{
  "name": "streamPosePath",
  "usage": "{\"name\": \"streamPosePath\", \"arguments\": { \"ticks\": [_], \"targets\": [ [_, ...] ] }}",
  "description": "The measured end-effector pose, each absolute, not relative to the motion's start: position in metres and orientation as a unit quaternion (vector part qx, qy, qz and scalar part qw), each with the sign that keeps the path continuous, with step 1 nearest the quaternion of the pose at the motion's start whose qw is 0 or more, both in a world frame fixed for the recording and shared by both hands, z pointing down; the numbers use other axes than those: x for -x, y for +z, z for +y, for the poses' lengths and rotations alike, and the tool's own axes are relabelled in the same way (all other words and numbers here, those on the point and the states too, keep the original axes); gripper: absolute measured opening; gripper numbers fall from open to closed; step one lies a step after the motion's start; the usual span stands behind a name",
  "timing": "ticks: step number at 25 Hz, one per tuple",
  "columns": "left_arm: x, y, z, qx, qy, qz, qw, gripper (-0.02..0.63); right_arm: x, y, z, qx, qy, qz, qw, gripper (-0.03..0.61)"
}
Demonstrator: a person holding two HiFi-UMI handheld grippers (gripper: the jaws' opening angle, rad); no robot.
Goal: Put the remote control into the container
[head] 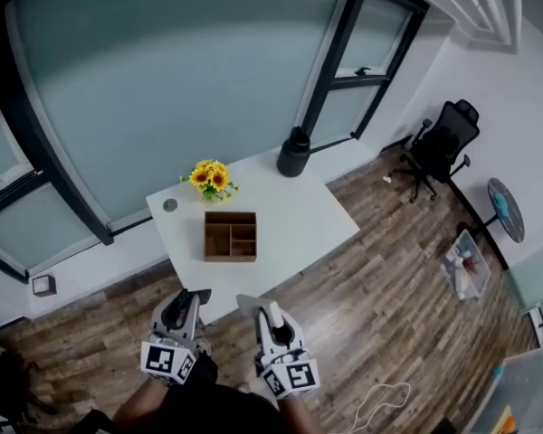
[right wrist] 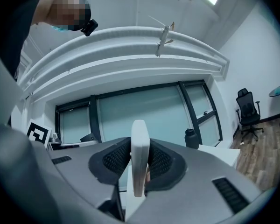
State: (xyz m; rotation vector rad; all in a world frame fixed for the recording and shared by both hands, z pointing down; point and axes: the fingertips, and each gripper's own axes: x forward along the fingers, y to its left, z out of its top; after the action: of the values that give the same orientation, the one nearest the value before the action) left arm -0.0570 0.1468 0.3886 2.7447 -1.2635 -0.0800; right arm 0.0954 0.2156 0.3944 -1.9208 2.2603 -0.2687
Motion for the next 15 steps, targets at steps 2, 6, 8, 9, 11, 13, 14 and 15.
{"name": "streamPosePath", "arguments": {
  "ticks": [2,6,8,9,11,13,14,15],
  "targets": [
    [0.057,0.387,0.135,-0.908,-0.027,-0.415,0.059,0.086,-0.096,0.395,0.206,0.644,-0.091,0.755,0.08,0.094],
    [0.057,0.385,0.112,-0.91,-0.029,-0.41,0.056,0.086,-0.097,0.395,0.183,0.652,-0.091,0.748,0.085,0.094],
    [0.059,0.387,0.103,-0.912,-0.028,-0.406,0.058,0.086,-0.095,0.397,0.173,0.655,-0.092,0.746,0.083,0.094],
    [0.06,0.388,0.099,-0.913,-0.028,-0.404,0.059,0.086,-0.093,0.397,0.168,0.656,-0.092,0.745,0.082,0.094],
    [0.064,0.391,0.09,-0.914,-0.026,-0.4,0.061,0.086,-0.088,0.398,0.158,0.658,-0.093,0.743,0.08,0.094],
    [0.067,0.39,0.082,-0.915,-0.028,-0.397,0.063,0.086,-0.084,0.4,0.149,0.66,-0.095,0.741,0.079,0.094],
    [0.068,0.39,0.079,-0.916,-0.028,-0.394,0.064,0.086,-0.082,0.4,0.146,0.661,-0.095,0.74,0.078,0.094],
    [0.068,0.39,0.076,-0.918,-0.029,-0.391,0.064,0.086,-0.081,0.401,0.143,0.663,-0.096,0.739,0.077,0.094]
  ]
}}
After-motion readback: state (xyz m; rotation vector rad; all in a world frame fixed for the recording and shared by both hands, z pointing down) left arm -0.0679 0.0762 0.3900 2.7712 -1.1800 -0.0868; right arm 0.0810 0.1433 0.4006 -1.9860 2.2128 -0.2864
